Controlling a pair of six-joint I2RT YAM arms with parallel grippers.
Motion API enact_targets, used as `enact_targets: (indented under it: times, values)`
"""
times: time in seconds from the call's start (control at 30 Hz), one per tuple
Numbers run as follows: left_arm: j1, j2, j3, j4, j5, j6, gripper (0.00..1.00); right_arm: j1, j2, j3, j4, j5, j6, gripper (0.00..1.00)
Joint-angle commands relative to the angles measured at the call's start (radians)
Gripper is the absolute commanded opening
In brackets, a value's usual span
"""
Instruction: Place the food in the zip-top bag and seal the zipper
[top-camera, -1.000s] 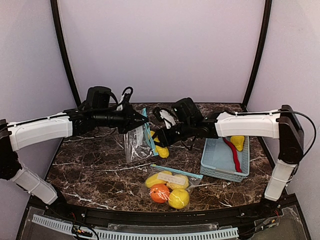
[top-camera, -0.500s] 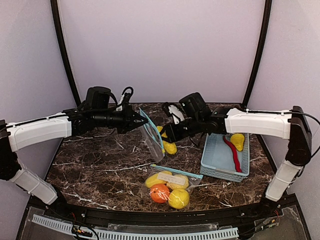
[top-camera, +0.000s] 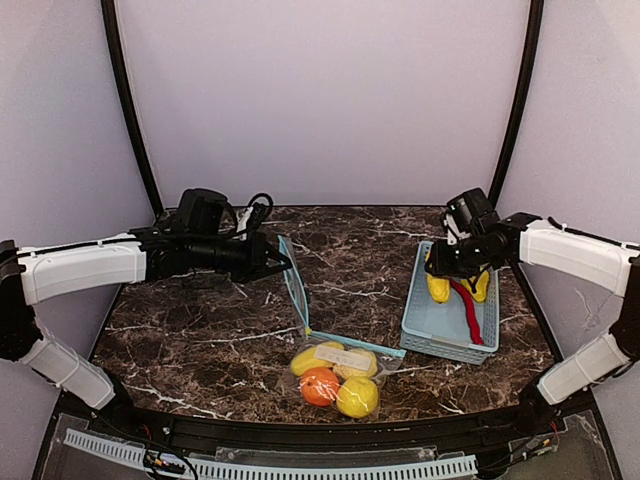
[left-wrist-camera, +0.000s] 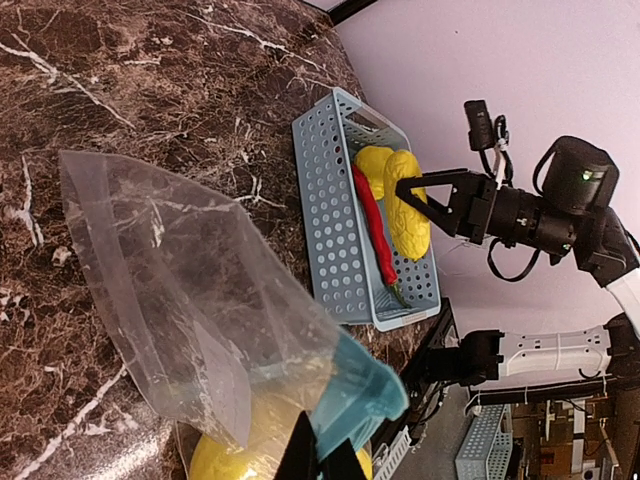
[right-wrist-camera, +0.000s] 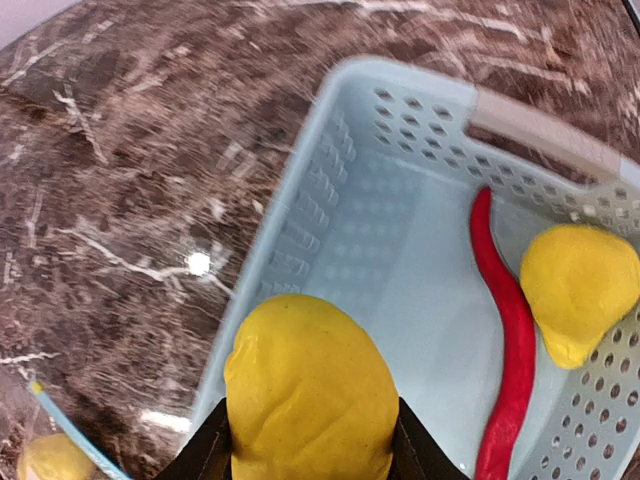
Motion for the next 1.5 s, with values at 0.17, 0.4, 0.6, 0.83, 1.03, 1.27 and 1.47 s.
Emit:
enact_targets:
  times: [0.17,0.4,0.6,0.83,1.03,1.27,1.47]
  values:
    - [-0.02,-0.012,-0.017,-0.007,-0.024,0.024,0.01,-0.081,0.059,-0.122,-0.03,-0.016,0.058,0.54]
    - [-0.034,-0.032,-0.016,-0.003,-0.075,-0.016,0.01,-0.027,-0.019,-0.03,-0.076,0.035,0.05,0.79]
    - [-0.052,-0.052,-0.006,0.055,-0.138,-0.082,0.01,0.147,-0.053,0.072,-0.007,-0.07,0.013,0.77]
    - [-0.066,-0.058,-0.008,0.122,-0.186,-0.128,0.01,0.38,-0.008,0.155,0.189,-0.176,0.008,0.71]
    - [-0.076,-0.06,-0.02,0.132,-0.196,-0.139,0.01,0.492,0.061,0.221,0.247,-0.158,-0.017,0.56]
    - [-0.079,-0.067,-0.029,0.152,-0.204,-0.148,0.01,0.54,0.157,0.266,0.226,-0.123,-0.044,0.46]
    - [-0.081,-0.074,-0.031,0.152,-0.203,-0.145,0.01,0.556,0.222,0.301,0.179,-0.054,-0.049,0.34]
